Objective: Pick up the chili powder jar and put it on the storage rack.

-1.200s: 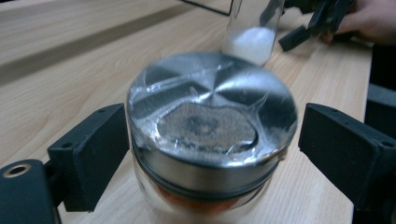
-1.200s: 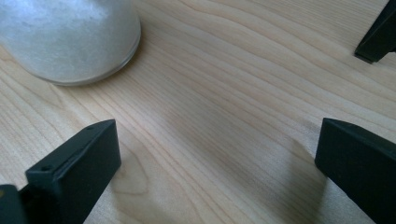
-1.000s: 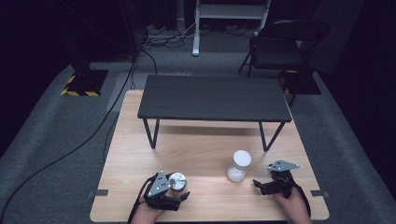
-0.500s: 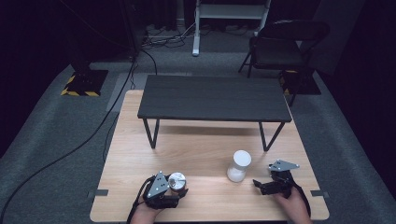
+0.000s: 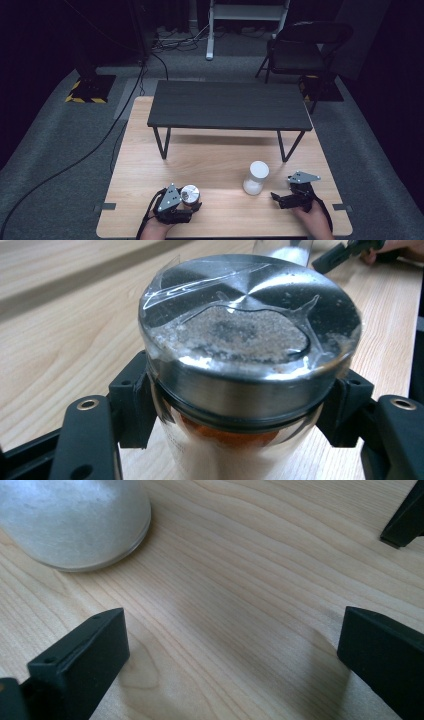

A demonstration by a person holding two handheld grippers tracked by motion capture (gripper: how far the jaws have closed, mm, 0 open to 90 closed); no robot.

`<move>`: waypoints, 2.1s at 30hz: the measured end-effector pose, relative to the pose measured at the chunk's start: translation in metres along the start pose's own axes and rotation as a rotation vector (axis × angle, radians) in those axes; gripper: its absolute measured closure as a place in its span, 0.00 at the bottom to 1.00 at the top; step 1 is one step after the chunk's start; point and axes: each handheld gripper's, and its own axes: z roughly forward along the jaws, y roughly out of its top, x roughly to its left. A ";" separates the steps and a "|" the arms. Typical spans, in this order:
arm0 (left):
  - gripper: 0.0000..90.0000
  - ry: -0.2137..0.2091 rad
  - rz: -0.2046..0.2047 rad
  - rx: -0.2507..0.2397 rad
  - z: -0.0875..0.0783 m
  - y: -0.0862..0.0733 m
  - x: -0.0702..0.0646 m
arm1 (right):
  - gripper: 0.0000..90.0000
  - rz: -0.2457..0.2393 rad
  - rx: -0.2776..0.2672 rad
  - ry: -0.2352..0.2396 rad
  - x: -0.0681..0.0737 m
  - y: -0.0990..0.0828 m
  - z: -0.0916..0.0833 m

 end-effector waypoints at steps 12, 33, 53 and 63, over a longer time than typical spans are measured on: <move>0.34 0.044 -0.078 0.008 -0.001 0.041 0.004 | 0.00 -0.006 0.000 0.006 -0.001 0.001 0.001; 0.34 0.137 -0.052 -0.035 -0.027 0.135 0.007 | 0.00 -0.006 0.000 0.007 -0.002 0.001 0.001; 0.34 0.203 -0.118 -0.063 -0.027 0.210 0.026 | 0.00 -0.015 0.000 0.014 -0.003 0.001 0.001; 0.34 0.255 -0.120 -0.065 -0.009 0.236 0.033 | 0.00 -0.020 0.000 0.020 -0.004 0.002 0.002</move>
